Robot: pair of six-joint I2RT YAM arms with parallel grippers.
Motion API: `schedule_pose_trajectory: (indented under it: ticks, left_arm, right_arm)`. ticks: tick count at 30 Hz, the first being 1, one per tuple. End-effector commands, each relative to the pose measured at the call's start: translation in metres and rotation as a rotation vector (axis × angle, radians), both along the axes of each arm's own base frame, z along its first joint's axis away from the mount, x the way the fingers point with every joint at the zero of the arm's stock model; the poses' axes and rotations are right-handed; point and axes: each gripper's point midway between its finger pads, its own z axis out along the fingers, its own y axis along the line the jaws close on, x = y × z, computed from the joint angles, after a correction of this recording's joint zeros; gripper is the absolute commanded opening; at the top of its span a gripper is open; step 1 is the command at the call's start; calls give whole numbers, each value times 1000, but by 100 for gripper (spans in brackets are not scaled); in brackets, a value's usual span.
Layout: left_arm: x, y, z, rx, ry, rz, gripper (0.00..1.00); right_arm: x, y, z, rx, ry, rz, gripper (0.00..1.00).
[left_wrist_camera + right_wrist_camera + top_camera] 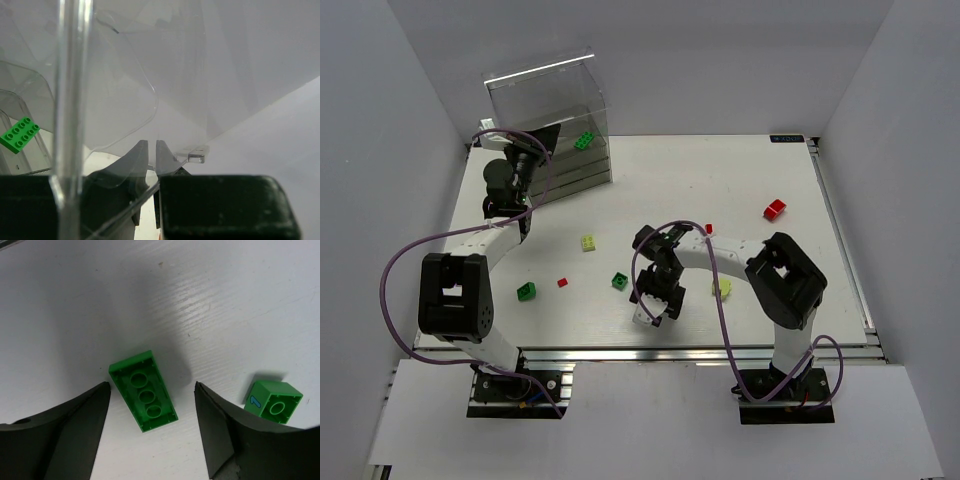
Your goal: Sort the legos into containers by color
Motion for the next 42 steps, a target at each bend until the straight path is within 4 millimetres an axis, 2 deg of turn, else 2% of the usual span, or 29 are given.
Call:
schedule_pose_trajectory:
  ticks: [1, 7, 8, 14, 15, 16, 18, 20, 21, 23, 24, 26, 27, 34, 37, 38, 40, 41, 42]
  left_arm:
    - [-17, 3, 29, 9, -69, 4, 23]
    - [-17, 4, 32, 10, -73, 4, 23]
    - [-17, 4, 31, 9, -69, 5, 23]
    - [-18, 4, 29, 9, -66, 5, 23]
    - [-19, 4, 30, 7, -66, 4, 23]
    - [-19, 4, 29, 9, -65, 4, 23]
    - [-20, 3, 29, 10, -65, 2, 23]
    - [-20, 3, 30, 13, -67, 3, 23]
    - [-21, 3, 31, 12, -68, 0, 23]
    - [-21, 3, 32, 9, -72, 2, 23]
    - [-21, 3, 34, 10, -77, 1, 23]
    - [-21, 3, 33, 10, -77, 1, 23]
    - [-21, 3, 35, 8, -80, 0, 23]
    - [-19, 3, 37, 13, -81, 4, 23]
    - [-18, 3, 38, 14, -84, 2, 23]
    - [-18, 3, 38, 14, -86, 1, 23]
    - [-19, 3, 41, 13, -92, 4, 23]
    - [-18, 3, 41, 14, -92, 1, 23]
    - [-18, 3, 43, 12, -96, 0, 23]
  right_arm:
    - [2, 11, -11, 43, -84, 235, 73]
    - [-5, -5, -21, -25, -67, 296, 54]
    - [-7, -7, -22, -37, -70, 309, 49]
    - [-12, -23, -35, -108, -89, 346, 34]
    - [-11, -23, -36, -112, -89, 337, 33]
    - [-11, -21, -36, -107, -86, 320, 28]
    - [-1, -7, -31, -68, -96, 212, 23]
    - [4, 17, -19, 12, -58, 81, 18]
    - [26, 41, 1, 76, -59, -101, 16]
    - [43, 64, 20, 142, -15, -246, 12]
    - [62, 82, 46, 198, -4, -368, 10]
    - [76, 94, 62, 236, 19, -449, 7]
    - [91, 103, 79, 282, 21, -526, 6]
    - [145, 122, 124, 490, -12, -737, 6]
    - [166, 125, 135, 540, -37, -800, 5]
    - [182, 130, 152, 612, -44, -844, 5]
    - [201, 138, 163, 685, -62, -893, 3]
    - [218, 144, 183, 787, -69, -940, 0]
    - [229, 146, 191, 836, -74, -973, 0]
